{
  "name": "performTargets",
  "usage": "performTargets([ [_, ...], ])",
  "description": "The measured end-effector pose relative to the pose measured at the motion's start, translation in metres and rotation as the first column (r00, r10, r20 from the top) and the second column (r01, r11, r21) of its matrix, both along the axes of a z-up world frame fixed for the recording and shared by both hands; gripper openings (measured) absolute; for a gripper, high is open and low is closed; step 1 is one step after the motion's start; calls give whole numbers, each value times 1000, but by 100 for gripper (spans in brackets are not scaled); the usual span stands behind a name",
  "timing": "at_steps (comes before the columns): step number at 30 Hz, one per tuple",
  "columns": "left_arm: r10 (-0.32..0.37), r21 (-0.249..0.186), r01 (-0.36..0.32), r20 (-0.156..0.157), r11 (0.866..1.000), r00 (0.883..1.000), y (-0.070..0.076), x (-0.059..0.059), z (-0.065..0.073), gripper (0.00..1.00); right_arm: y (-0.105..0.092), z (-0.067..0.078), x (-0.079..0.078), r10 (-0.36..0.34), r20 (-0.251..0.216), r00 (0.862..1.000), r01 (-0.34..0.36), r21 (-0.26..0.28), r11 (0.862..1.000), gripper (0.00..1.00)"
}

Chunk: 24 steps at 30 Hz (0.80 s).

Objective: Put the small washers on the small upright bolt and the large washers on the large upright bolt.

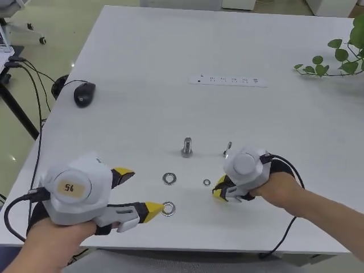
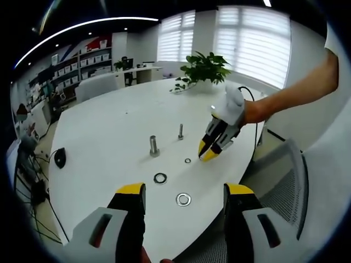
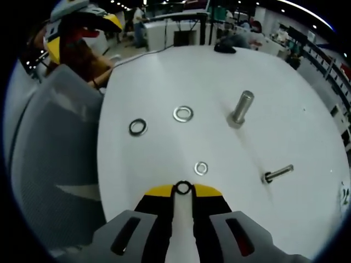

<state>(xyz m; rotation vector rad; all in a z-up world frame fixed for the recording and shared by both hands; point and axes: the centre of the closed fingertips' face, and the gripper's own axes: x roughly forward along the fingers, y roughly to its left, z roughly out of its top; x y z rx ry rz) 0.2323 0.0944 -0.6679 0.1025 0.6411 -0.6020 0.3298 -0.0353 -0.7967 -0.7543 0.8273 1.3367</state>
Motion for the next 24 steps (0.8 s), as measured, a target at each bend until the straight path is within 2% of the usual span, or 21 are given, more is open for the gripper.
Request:
performTargets([
  [13, 8, -9, -8, -4, 1000, 1000, 2, -3, -2, 56, -20, 45, 44, -20, 80, 997, 21, -11, 1000, 12],
  [24, 24, -12, -24, -1, 1000, 1000, 7, -3, -2, 56, -25, 66, 85, -17, 128, 992, 21, -33, 999, 12],
])
